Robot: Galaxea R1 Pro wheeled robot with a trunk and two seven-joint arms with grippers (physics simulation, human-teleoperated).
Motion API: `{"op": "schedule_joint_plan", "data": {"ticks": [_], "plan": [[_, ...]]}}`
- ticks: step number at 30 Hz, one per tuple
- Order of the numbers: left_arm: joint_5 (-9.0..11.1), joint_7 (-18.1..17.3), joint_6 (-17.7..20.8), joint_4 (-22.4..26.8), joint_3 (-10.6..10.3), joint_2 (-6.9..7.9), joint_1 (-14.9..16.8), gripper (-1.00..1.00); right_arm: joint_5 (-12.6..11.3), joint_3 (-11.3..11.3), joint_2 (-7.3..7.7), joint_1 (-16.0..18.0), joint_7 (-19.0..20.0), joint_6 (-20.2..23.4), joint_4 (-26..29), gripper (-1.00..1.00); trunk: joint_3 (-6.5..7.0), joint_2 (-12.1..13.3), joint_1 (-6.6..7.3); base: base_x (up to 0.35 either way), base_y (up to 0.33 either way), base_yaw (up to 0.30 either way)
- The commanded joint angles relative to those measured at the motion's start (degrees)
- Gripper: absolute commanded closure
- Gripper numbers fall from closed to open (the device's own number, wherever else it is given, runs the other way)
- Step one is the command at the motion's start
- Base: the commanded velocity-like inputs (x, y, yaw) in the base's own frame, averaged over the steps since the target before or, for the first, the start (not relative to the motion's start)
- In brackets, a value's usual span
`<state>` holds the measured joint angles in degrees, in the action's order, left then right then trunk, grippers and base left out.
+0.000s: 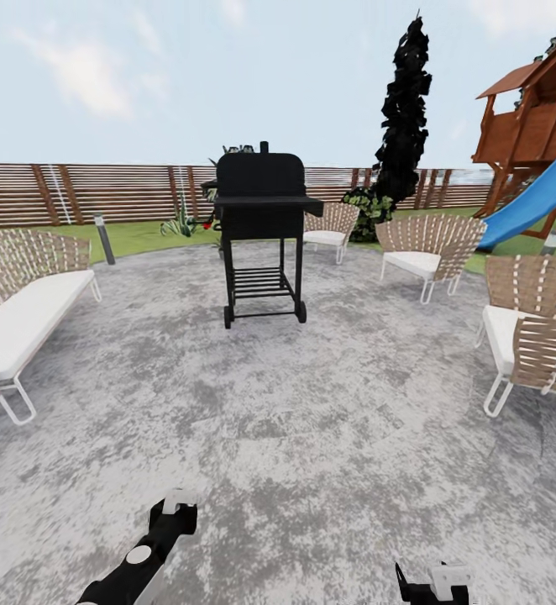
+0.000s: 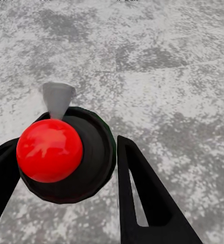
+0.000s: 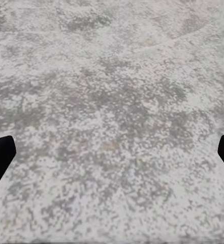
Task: Pick up the pesticide atomizer in the garden and spray insectifuge to fully cover both potted plants in the garden.
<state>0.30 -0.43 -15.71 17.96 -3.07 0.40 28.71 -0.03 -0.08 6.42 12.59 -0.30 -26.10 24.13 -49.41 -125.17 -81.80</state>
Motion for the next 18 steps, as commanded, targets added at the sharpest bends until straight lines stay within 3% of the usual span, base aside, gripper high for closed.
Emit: {"op": "schedule_joint_plan", "data": {"ticks": [1, 18], "plan": [[0.02, 0.08, -0.19, -0.03, -0.27, 0.04, 0.03, 1.00, -0.01, -0.01, 0.00, 0.03, -0.04, -0.18, -0.05, -1.00, -0.03, -0.02, 0.01, 0.000, 0.000, -0.238], [0.05, 0.54, -0.42, -0.03, -0.27, 0.04, 0.03, 1.00, -0.02, -0.01, 0.00, 0.06, -0.06, -0.18, -0.05, -1.00, 0.33, -0.02, 0.01, 0.000, 0.000, -0.256]]}}
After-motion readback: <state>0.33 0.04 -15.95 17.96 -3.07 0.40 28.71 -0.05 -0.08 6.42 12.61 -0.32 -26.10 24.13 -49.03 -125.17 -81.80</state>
